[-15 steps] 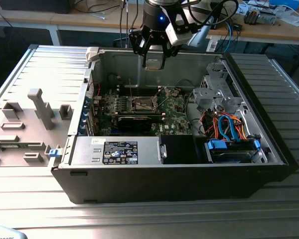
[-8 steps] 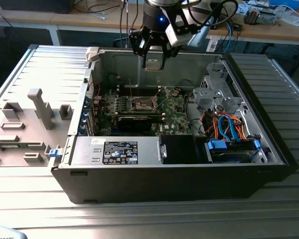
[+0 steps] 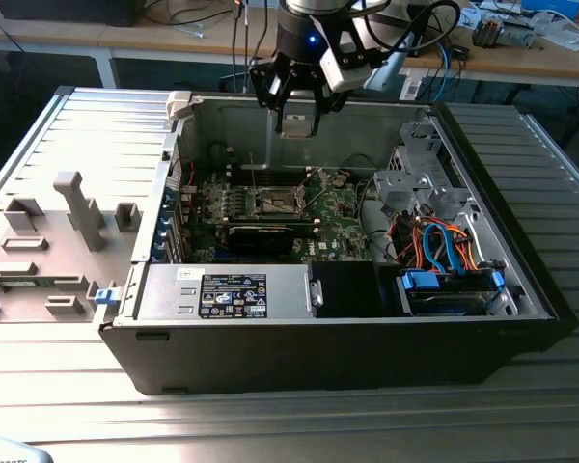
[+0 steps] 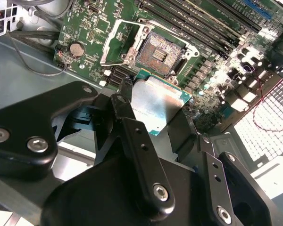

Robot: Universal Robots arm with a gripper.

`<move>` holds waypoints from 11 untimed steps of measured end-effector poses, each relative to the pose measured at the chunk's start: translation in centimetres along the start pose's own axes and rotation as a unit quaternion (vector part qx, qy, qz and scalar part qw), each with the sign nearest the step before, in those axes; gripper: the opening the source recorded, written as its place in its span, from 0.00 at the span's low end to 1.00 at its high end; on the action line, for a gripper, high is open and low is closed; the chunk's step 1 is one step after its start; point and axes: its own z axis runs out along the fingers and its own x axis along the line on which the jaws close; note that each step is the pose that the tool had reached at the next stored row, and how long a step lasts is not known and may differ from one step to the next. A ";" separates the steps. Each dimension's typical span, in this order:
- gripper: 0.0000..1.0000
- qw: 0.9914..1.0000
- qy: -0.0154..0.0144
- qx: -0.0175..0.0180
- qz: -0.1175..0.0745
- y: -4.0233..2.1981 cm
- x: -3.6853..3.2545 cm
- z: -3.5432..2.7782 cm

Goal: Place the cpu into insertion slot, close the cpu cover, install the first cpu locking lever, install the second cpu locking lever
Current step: 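Place the cpu into insertion slot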

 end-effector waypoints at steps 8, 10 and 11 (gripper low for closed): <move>0.54 1.000 0.000 0.000 0.000 -0.02 -0.01 0.23; 0.54 1.000 0.000 0.000 0.000 -0.02 -0.01 0.28; 0.54 1.000 0.000 0.000 0.000 -0.03 -0.01 0.30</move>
